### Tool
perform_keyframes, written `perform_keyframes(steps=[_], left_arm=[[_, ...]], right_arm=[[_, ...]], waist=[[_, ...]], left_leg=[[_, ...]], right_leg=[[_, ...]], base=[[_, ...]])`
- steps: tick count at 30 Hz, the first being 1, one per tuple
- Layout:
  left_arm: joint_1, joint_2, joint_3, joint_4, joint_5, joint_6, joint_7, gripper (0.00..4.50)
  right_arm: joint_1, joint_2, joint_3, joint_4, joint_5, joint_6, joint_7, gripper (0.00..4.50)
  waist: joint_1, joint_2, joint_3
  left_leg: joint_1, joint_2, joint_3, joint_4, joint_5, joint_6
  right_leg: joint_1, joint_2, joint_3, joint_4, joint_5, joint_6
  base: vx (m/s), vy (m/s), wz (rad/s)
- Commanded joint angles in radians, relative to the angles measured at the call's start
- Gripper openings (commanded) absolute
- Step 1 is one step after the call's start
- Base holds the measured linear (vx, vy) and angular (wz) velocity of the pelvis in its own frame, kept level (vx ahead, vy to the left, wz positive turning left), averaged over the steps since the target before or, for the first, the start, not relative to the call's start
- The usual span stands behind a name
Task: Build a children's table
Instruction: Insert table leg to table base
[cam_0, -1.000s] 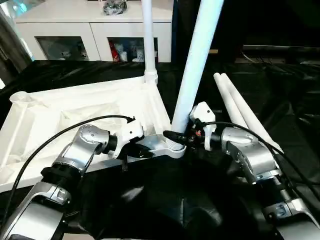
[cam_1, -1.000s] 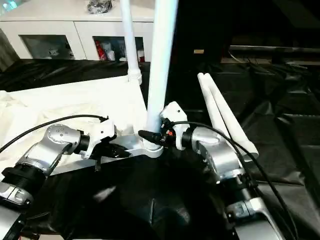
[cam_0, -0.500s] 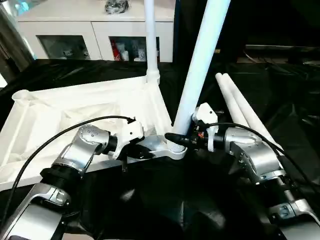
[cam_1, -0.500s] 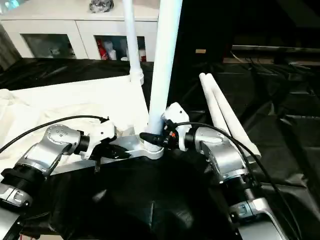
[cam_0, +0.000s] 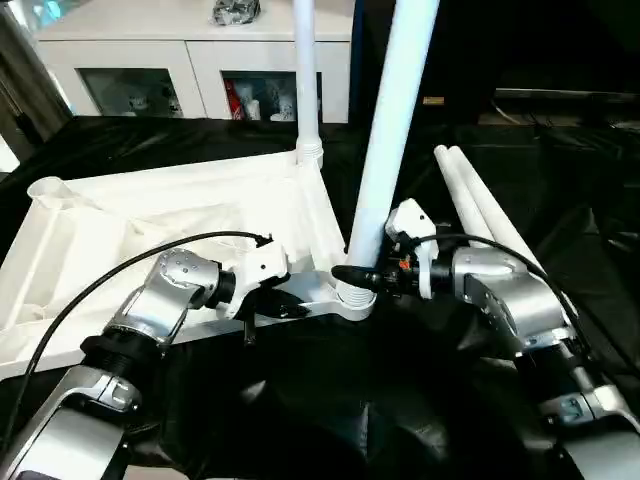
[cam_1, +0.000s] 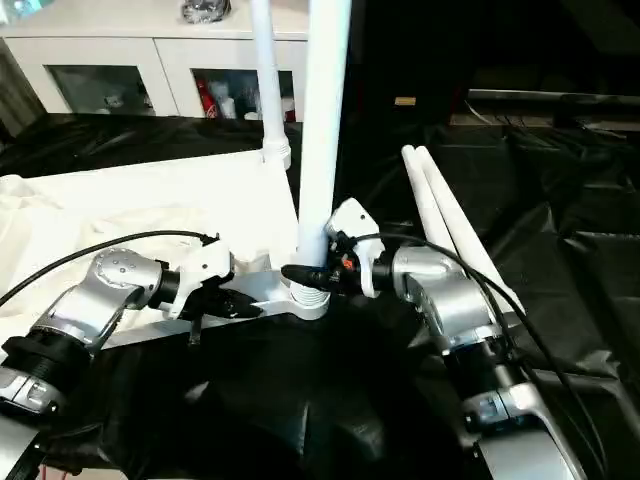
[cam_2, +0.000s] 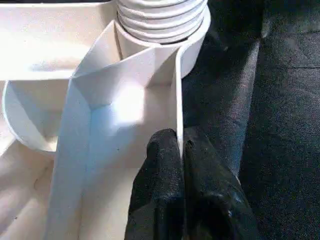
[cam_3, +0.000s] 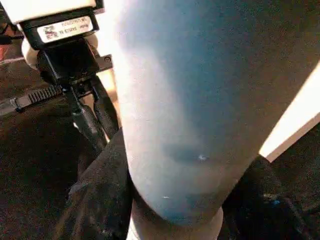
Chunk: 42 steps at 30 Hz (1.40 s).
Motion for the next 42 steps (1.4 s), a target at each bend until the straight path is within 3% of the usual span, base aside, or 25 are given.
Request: perform_keyframes(steps=[1,7,11,16,20,24,25,30,31,35,37,38,39,41,42], left_arm=[[0.001,0.004,-0.025,-0.026,0.013,-0.001,-0.033,0.0],[0.002,0.005,-0.029,-0.022,0.016,-0.003,-0.036,0.0],[0.003,0.004,-0.031,-0.023,0.019,-0.004,-0.034,0.0],[0.006,0.005,-0.029,-0.024,0.019,-0.001,-0.034,0.0],[-0.001,0.002,-0.025,-0.013,0.021,-0.005,-0.026,0.0],[-0.003,0.002,-0.025,-0.01,0.023,-0.006,-0.026,0.0],[-0.005,0.003,-0.024,-0.007,0.024,-0.006,-0.023,0.0],[-0.013,0.004,-0.022,0.0,0.026,-0.006,-0.021,0.0],[-0.014,0.004,-0.021,0.001,0.028,-0.006,-0.02,0.0],[-0.021,0.004,-0.02,0.009,0.031,-0.009,-0.015,0.0],[-0.022,0.004,-0.02,0.011,0.032,-0.011,-0.015,0.0],[-0.023,0.004,-0.019,0.012,0.032,-0.011,-0.015,0.0],[-0.023,0.004,-0.018,0.013,0.033,-0.011,-0.015,0.0],[-0.024,0.003,-0.018,0.014,0.035,-0.013,-0.013,0.0],[-0.024,0.002,-0.017,0.015,0.036,-0.013,-0.012,0.0]], right_arm=[[0.015,0.001,0.082,0.055,-0.04,0.058,0.037,1.89],[-0.006,-0.003,0.11,0.05,-0.04,0.082,0.084,1.89],[-0.009,0.019,0.09,0.069,-0.036,0.083,0.05,1.89],[0.012,0.05,0.009,0.112,0.005,0.101,-0.01,1.89],[0.055,0.053,-0.049,0.13,0.03,0.103,-0.046,1.89],[0.088,0.05,-0.07,0.128,0.034,0.098,-0.064,1.89],[0.111,0.05,-0.082,0.124,0.037,0.091,-0.078,1.89],[0.172,0.065,-0.131,0.126,0.054,0.058,-0.134,1.89],[0.184,0.07,-0.143,0.127,0.059,0.049,-0.146,1.89],[0.236,0.093,-0.192,0.085,0.09,-0.01,-0.169,1.89],[0.25,0.095,-0.196,0.058,0.095,-0.021,-0.175,1.89],[0.252,0.095,-0.197,0.055,0.096,-0.023,-0.176,1.89],[0.261,0.094,-0.192,0.037,0.098,-0.027,-0.173,1.89],[0.274,0.087,-0.174,0.012,0.083,-0.036,-0.171,1.89],[0.289,0.07,-0.135,-0.018,0.048,-0.057,-0.171,1.89]], waist=[[0.001,0.0,-0.046],[0.003,0.002,-0.048],[0.003,0.0,-0.048],[0.002,0.002,-0.045],[0.001,0.004,-0.047],[0.004,0.007,-0.046],[0.005,0.01,-0.044],[0.007,0.008,-0.045],[0.005,0.016,-0.044],[0.005,0.013,-0.042],[0.005,0.016,-0.042],[0.006,0.029,-0.045],[0.004,0.021,-0.045],[0.004,0.021,-0.047],[0.005,0.023,-0.048]], left_leg=[[0.0,0.062,-0.025,-0.081,-0.228,0.028],[0.0,0.063,-0.024,-0.08,-0.209,0.029],[-0.001,0.062,-0.024,-0.08,-0.205,0.03],[0.001,0.063,-0.025,-0.083,-0.231,0.018],[0.002,0.063,-0.025,-0.084,-0.229,0.015],[0.002,0.063,-0.024,-0.085,-0.232,0.017],[0.004,0.064,-0.024,-0.086,-0.24,0.014],[0.004,0.064,-0.025,-0.088,-0.25,0.009],[0.004,0.064,-0.026,-0.09,-0.263,0.006],[0.007,0.063,-0.027,-0.092,-0.296,0.002],[0.008,0.065,-0.028,-0.094,-0.282,0.004],[0.01,0.065,-0.029,-0.094,-0.283,0.001],[0.011,0.065,-0.027,-0.094,-0.283,0.002],[0.006,0.064,-0.027,-0.093,-0.257,0.01],[0.005,0.065,-0.026,-0.093,-0.24,0.016]], right_leg=[[0.047,-0.08,0.058,-0.085,-0.256,-0.236],[0.047,-0.08,0.059,-0.082,-0.222,-0.243],[0.048,-0.081,0.058,-0.08,-0.208,-0.25],[0.046,-0.082,0.059,-0.088,-0.271,-0.233],[0.046,-0.081,0.059,-0.085,-0.246,-0.239],[0.046,-0.081,0.058,-0.087,-0.242,-0.238],[0.045,-0.081,0.058,-0.089,-0.25,-0.235],[0.045,-0.083,0.059,-0.09,-0.249,-0.233],[0.045,-0.081,0.057,-0.092,-0.253,-0.233],[0.042,-0.085,0.059,-0.099,-0.317,-0.217],[0.042,-0.083,0.059,-0.099,-0.302,-0.213],[0.042,-0.084,0.058,-0.096,-0.292,-0.217],[0.042,-0.081,0.057,-0.098,-0.27,-0.222],[0.048,-0.082,0.058,-0.092,-0.223,-0.234],[0.049,-0.082,0.056,-0.092,-0.205,-0.234]], base=[[0.0,0.0,0.0],[0.0,0.0,0.0],[0.0,0.0,0.0],[0.0,0.0,0.0],[0.0,0.0,0.0],[0.0,0.0,0.0],[0.0,0.0,0.0],[0.0,0.0,0.0],[0.0,0.0,0.0],[0.0,0.0,0.0],[0.0,0.0,0.0],[0.0,0.0,0.0],[0.0,0.0,0.0],[0.0,0.0,0.0],[0.0,0.0,0.0]])
